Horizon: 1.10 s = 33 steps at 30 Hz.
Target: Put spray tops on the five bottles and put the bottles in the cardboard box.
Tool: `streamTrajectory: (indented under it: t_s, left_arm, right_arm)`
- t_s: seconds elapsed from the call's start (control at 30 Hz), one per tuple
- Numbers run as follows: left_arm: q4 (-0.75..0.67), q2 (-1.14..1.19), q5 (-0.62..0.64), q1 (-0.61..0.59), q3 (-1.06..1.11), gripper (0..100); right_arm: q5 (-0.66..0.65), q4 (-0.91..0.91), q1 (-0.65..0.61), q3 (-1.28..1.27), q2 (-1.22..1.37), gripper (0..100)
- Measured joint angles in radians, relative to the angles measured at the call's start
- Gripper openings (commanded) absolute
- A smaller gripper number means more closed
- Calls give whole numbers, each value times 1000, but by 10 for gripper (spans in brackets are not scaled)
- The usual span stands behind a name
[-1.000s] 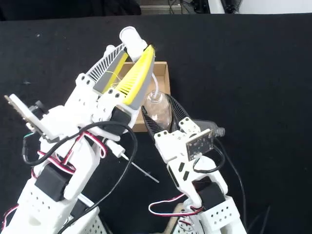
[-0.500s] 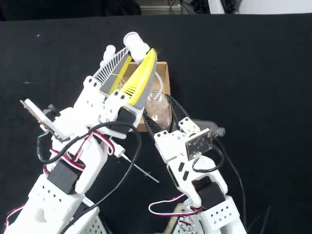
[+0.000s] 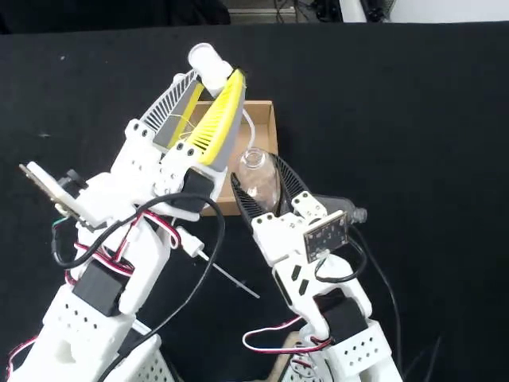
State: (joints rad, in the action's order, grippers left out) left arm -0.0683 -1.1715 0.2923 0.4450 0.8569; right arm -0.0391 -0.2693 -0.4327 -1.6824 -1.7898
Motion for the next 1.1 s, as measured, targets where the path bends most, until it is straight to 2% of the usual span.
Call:
streamTrajectory:
  t_s: [0.2,0.43,1.1]
  left_arm:
    - [5,0,0,-3,-2,30]
    - [83,-5,3,-5,-3,30]
    - [95,5,0,-3,-68,30]
  right_arm:
    - [0,0,0,0,0,11]
    - [0,0,0,0,0,11]
    - [0,0,0,0,0,11]
